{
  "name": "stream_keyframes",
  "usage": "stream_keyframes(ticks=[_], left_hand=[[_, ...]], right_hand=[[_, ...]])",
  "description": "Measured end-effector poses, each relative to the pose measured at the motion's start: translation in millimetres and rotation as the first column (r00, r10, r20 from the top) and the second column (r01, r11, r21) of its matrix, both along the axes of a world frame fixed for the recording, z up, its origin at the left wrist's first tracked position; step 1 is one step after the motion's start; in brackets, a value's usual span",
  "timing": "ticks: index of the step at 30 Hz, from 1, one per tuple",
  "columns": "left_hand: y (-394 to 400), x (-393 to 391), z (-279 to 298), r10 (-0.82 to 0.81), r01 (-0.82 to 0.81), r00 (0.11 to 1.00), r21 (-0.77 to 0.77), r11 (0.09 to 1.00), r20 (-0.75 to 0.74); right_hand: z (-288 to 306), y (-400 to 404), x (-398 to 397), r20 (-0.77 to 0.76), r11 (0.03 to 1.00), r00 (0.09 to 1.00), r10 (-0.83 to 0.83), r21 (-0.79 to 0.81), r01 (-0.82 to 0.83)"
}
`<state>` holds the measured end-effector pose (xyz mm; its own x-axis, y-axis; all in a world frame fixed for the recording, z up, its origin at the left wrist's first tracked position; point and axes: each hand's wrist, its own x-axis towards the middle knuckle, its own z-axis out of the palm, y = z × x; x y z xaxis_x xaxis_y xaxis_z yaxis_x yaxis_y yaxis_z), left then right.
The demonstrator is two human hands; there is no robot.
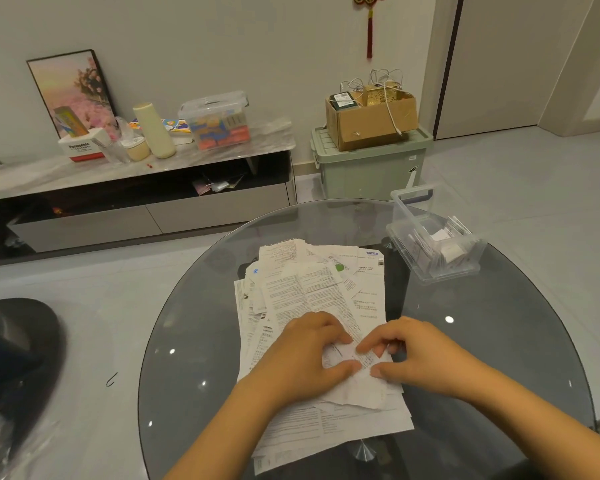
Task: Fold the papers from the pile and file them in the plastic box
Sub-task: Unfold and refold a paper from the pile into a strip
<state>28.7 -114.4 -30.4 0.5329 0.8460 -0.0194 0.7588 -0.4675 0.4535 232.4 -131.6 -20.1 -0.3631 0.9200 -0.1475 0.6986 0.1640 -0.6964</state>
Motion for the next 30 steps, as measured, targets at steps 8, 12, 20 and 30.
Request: stream_keyframes(ticks=[8,12,20,30], left_hand=[[1,-5,7,-0.052,0.045,0.998,-0.15,0.988,-0.04],[0,-1,6,-0.014,0.016,1.0,-0.089,0.996,0.025],[8,6,8,0.174,-0.165,0.971,-0.065,0.984,0.162],[13,6,0,0.184,-0.174,0.977,-0.092,0.98,0.111]], right_hand=[[0,2,0,-0.113,1.0,0.994,-0.012,0.002,0.012],[-1,5,-4,-0.192,0.995,0.979,-0.061,0.067,0.075],[-18,15,-18,-0.242,0.961,0.951,-0.194,0.147,0.233],[-30,16,-32,-0.035,0.953,0.971,-0.235,0.191,0.237]])
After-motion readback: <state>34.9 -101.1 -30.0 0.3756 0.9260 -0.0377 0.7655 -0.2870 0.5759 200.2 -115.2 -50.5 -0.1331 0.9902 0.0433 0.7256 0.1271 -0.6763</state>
